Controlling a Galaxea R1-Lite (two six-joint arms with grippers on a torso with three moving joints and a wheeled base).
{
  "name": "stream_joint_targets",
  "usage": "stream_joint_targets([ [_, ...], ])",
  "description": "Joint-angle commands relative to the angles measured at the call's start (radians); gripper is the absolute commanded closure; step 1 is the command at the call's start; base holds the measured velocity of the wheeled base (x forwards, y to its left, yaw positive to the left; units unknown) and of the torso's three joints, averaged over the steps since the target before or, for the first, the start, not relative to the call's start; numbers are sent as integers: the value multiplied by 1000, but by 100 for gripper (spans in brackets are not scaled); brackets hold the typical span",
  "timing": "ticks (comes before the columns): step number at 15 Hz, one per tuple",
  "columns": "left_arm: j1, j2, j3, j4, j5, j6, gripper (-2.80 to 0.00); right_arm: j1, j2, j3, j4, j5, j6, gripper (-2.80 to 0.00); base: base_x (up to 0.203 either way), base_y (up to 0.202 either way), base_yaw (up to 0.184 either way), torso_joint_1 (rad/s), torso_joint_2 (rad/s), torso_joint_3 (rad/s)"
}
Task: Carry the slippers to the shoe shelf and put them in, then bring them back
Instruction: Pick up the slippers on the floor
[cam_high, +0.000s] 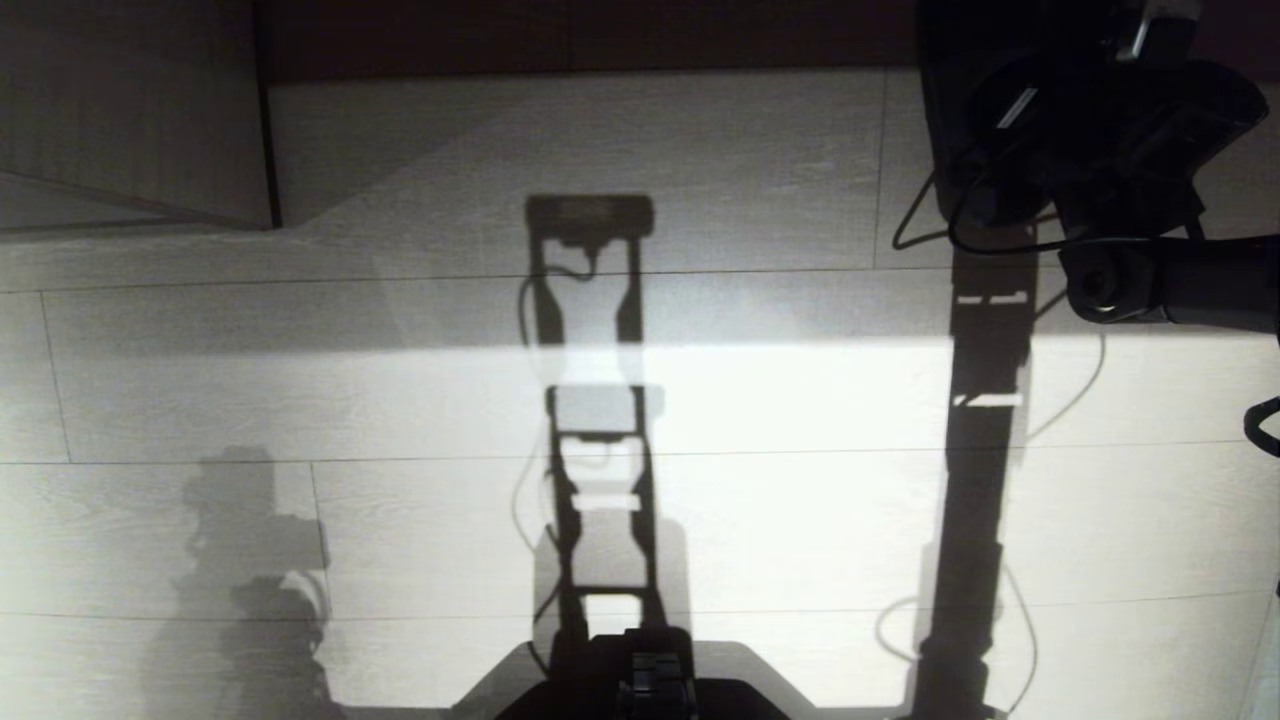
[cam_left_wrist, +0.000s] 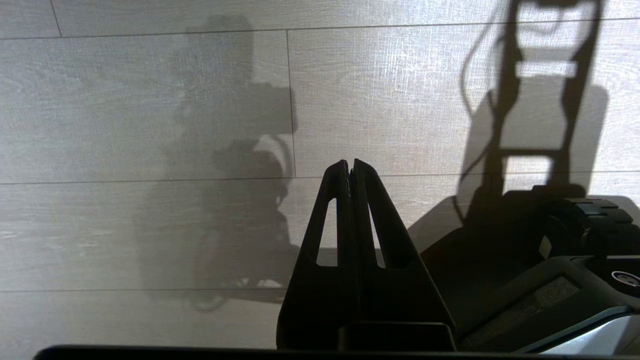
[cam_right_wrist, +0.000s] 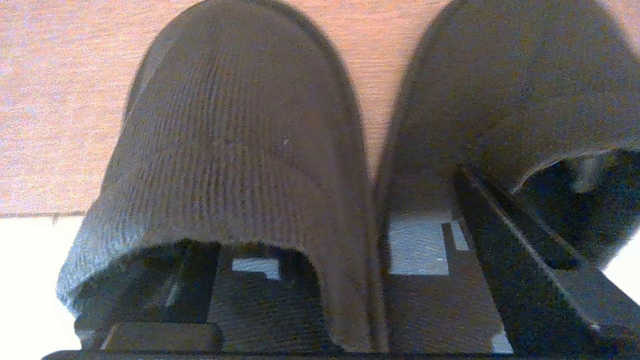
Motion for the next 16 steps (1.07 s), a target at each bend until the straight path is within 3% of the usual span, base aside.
stream_joint_targets([
  [1, 0, 0, 0, 1, 0, 0, 0, -1, -11, 18, -2, -26, 0, -280, 0, 0, 0, 0, 0, 0],
  [16, 0, 0, 0, 1, 0, 0, 0, -7, -90, 143, 0, -84, 28, -280, 0, 0, 0, 0, 0, 0],
])
